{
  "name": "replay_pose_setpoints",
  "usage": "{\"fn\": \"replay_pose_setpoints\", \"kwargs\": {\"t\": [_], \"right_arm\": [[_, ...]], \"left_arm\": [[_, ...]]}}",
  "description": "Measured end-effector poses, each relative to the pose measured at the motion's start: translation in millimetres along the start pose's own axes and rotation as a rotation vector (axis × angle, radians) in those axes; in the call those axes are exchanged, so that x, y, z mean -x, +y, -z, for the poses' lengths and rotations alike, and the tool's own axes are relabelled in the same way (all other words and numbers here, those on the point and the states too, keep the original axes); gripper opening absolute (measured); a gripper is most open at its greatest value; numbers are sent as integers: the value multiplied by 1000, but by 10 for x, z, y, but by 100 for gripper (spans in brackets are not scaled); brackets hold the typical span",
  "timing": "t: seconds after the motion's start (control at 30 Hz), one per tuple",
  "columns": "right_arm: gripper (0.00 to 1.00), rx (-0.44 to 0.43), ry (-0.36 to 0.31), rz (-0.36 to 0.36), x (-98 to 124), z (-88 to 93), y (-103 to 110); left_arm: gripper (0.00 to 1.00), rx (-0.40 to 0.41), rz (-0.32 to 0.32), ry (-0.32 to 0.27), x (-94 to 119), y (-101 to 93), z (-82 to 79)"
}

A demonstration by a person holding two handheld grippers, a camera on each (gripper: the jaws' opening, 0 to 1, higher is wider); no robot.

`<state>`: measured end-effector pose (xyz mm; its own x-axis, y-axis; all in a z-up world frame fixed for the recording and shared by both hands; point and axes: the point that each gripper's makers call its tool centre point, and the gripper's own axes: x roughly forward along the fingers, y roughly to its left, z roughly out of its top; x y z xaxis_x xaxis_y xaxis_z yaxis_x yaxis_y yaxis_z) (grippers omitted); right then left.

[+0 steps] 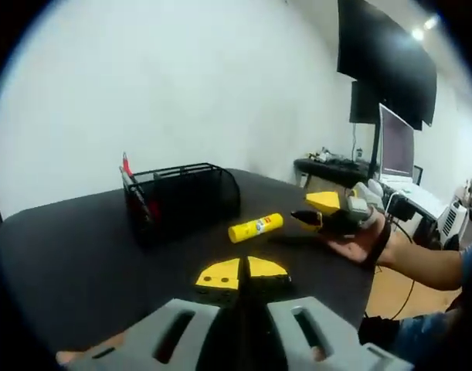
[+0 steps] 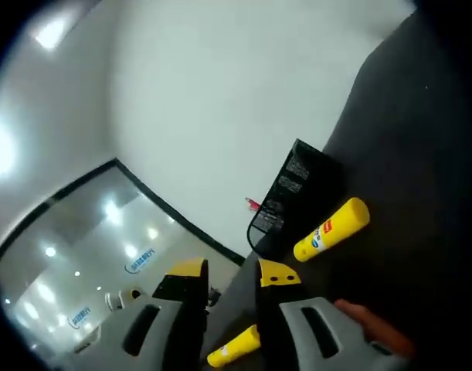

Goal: Pick up pens and glue sticks and place them into the holder.

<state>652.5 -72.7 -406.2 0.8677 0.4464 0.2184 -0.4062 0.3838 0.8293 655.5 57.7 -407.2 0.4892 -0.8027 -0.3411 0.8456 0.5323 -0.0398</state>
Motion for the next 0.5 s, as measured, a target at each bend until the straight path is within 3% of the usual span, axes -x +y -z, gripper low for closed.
{"fn": "replay_pose_setpoints", "kwargs": {"t": [0.17, 0.33, 0.5], "right_arm": [[21, 29, 12, 2, -7, 33, 1], [21, 49, 20, -3, -7, 56, 15], [21, 35, 10, -11, 3, 36, 19]], "left_arm": [[8, -73, 19, 118, 12, -125, 188], [10, -30, 143, 242, 38, -317, 309], [17, -144, 141, 410, 46, -360, 463]]}}
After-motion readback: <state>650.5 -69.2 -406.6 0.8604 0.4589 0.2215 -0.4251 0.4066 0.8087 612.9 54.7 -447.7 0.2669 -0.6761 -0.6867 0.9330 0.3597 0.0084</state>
